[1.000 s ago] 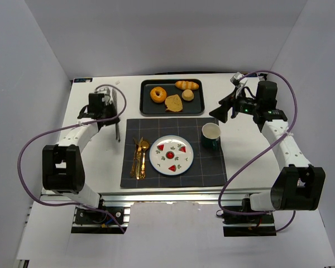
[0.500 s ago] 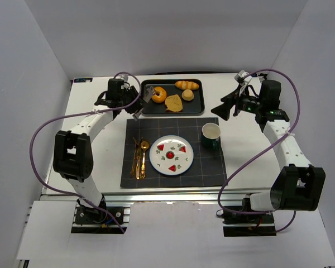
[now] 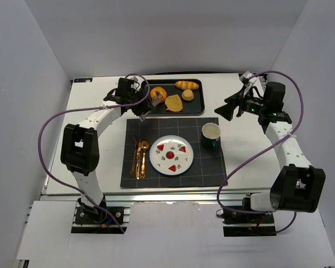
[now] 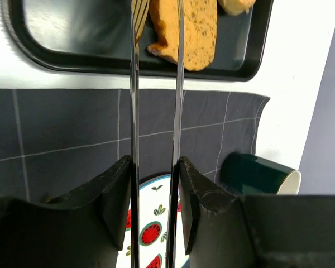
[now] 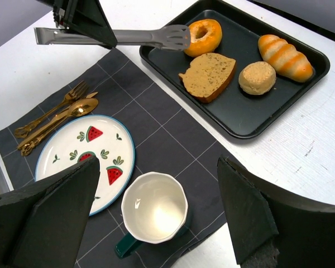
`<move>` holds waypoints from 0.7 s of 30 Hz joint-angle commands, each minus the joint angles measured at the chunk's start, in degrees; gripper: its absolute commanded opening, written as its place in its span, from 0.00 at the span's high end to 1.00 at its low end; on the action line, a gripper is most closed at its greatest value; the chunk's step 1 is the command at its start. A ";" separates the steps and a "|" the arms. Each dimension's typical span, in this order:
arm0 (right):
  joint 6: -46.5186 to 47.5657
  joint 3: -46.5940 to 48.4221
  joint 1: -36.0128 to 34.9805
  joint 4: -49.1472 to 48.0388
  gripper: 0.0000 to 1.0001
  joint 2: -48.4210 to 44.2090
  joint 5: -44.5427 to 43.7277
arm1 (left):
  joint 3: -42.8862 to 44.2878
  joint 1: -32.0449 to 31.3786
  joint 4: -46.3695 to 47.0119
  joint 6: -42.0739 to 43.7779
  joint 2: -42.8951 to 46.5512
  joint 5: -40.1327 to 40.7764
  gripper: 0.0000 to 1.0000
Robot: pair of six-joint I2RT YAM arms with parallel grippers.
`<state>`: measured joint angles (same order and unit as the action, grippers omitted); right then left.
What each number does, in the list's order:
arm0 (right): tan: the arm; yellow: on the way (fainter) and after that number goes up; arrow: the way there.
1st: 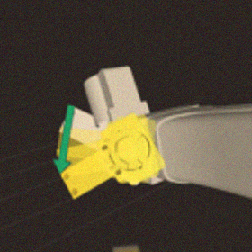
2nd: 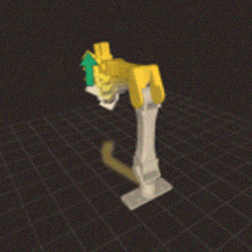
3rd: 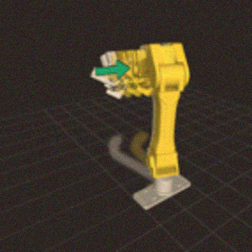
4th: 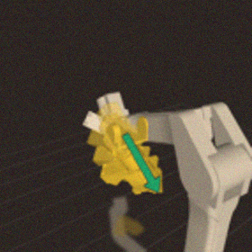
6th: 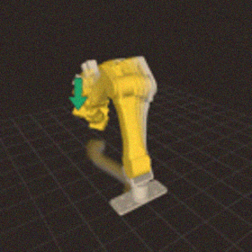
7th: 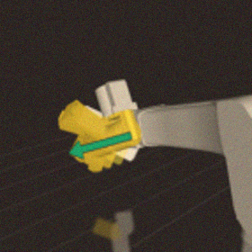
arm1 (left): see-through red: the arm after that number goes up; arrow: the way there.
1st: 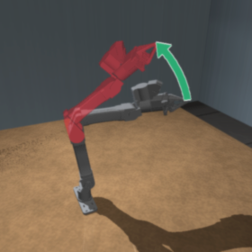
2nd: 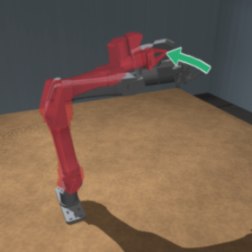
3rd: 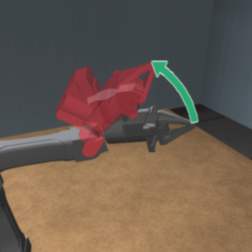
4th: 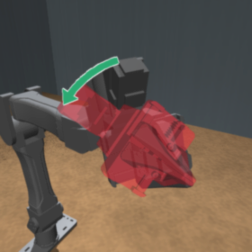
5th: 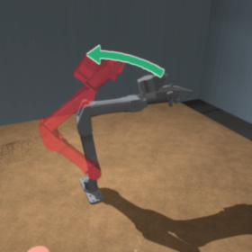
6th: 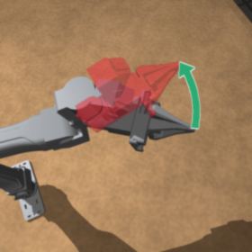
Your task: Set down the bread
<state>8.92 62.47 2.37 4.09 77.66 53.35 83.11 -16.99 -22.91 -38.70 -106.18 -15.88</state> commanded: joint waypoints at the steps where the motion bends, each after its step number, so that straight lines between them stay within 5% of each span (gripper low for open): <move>1: -0.92 -0.53 0.53 -2.42 0.11 -1.81 1.67 | 2.92 -1.14 -2.25 0.88 -0.89 -0.16 0.53; 21: -1.62 -0.95 1.41 -3.30 0.11 -1.84 2.43 | 7.56 -3.14 -3.17 0.52 -6.61 -2.08 0.52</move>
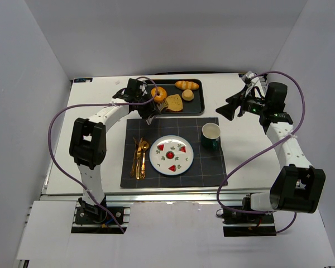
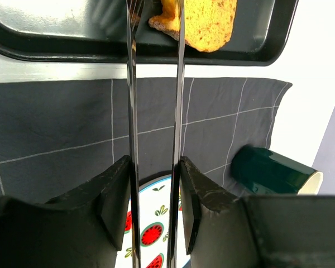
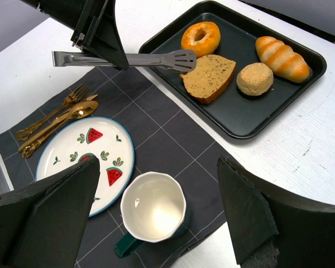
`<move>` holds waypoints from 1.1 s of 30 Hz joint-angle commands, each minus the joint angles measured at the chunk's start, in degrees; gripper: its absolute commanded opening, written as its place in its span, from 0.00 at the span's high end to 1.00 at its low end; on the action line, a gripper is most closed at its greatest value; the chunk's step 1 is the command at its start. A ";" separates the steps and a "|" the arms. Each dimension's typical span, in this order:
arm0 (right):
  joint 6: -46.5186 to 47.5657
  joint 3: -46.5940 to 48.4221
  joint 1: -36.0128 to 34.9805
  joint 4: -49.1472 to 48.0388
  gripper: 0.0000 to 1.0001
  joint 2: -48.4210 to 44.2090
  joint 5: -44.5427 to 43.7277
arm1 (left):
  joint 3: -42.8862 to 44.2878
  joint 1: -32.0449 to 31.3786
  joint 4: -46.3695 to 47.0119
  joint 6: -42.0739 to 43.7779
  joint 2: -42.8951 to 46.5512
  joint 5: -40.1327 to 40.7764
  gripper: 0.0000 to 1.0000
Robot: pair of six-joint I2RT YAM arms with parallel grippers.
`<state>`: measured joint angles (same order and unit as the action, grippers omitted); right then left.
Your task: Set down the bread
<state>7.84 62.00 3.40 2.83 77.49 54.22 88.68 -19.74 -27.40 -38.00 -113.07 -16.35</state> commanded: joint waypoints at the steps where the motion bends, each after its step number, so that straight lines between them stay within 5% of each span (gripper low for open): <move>1: -0.60 -0.41 0.38 -2.04 0.11 -1.64 1.65 | 1.75 -0.39 1.51 -0.29 0.31 -1.73 0.52; 5: -0.92 -0.62 0.38 -2.22 0.11 -1.70 1.92 | 0.93 -0.39 2.12 -0.53 0.31 -1.99 0.57; 17: -1.07 -1.18 0.47 -2.04 0.11 -2.47 2.88 | -0.30 -0.39 3.62 -2.33 4.49 -3.02 0.99; 33: -1.51 -0.83 0.47 -2.04 0.11 -2.58 3.70 | -9.50 -0.39 5.08 -4.74 16.83 -4.88 1.00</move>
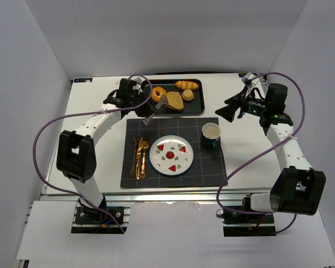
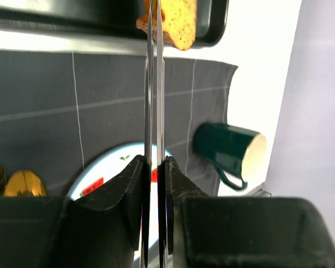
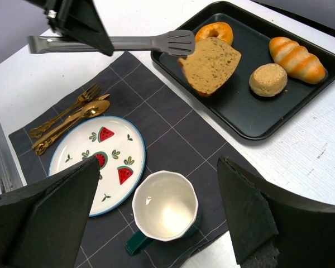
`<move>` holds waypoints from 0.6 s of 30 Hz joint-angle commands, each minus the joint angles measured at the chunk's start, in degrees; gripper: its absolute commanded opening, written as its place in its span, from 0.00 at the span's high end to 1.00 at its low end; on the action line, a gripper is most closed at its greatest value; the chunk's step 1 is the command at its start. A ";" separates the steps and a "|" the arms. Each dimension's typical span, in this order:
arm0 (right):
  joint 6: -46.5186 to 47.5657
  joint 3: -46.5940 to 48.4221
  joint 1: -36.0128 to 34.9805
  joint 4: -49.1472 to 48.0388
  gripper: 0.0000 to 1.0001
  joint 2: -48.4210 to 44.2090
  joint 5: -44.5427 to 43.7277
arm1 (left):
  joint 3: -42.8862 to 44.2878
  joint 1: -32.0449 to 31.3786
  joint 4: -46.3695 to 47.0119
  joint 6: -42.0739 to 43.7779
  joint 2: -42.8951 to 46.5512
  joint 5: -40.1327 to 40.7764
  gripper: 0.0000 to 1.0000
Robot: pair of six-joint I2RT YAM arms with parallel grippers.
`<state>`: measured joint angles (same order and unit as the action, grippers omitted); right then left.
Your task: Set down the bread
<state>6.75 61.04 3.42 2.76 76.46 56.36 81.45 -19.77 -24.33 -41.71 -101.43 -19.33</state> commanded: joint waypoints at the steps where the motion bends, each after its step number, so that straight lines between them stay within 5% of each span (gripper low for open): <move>1: -0.42 0.16 0.45 -1.97 0.11 -1.52 1.58 | -2.88 -0.36 2.04 -1.17 5.86 -2.16 1.00; 9: -0.31 0.60 0.42 -1.78 0.11 -1.58 1.80 | -9.31 -0.36 -1.12 -2.36 14.53 -5.77 1.00; 18: -0.16 0.77 0.45 -1.36 0.11 -1.37 1.64 | -20.08 -1.46 -14.92 -0.40 29.51 -10.23 1.00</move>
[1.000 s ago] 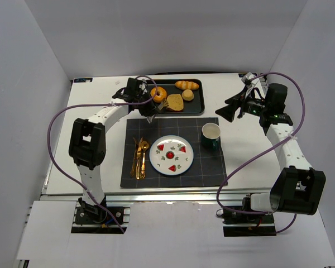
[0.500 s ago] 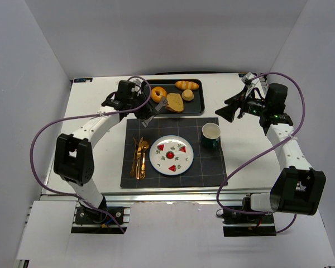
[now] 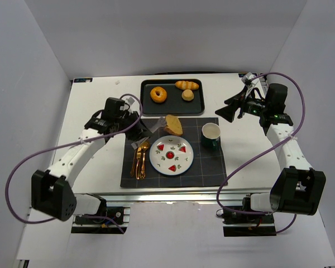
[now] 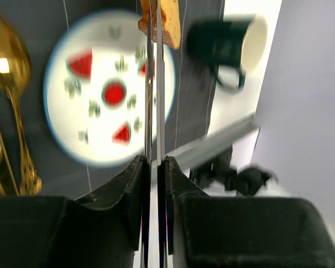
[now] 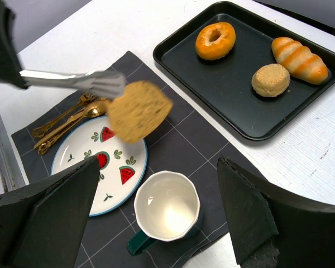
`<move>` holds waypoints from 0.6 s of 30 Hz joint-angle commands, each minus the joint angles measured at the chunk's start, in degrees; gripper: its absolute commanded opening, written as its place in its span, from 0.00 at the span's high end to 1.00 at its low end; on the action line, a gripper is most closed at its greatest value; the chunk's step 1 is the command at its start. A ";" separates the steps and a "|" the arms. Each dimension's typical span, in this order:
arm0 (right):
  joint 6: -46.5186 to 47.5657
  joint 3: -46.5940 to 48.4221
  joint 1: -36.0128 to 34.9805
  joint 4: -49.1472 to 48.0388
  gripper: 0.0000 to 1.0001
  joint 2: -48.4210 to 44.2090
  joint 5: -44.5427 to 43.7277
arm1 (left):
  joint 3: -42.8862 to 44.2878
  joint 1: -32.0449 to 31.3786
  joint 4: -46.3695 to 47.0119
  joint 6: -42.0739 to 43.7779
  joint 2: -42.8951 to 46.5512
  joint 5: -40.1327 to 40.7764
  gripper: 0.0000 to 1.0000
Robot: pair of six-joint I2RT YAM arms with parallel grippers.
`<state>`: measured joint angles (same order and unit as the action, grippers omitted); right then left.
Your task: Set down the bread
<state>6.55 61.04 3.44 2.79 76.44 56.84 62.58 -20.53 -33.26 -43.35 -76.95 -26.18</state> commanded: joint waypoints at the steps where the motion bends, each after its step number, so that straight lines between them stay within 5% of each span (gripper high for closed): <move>1: 0.05 0.86 0.41 -1.37 0.11 -1.20 1.15 | -1.66 -0.93 -7.48 1.69 5.95 -3.95 1.00; 11: -1.18 2.26 0.34 -1.74 0.11 0.20 1.78 | -9.62 -4.27 -14.55 3.62 12.77 -3.57 0.97; 18: -0.75 2.16 0.34 -1.39 0.11 -0.33 1.78 | -8.68 -4.52 -12.35 2.65 12.44 -0.54 0.59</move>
<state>6.13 61.08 3.42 2.79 76.49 57.21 52.12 -24.88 -47.22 -40.84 -65.60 -27.93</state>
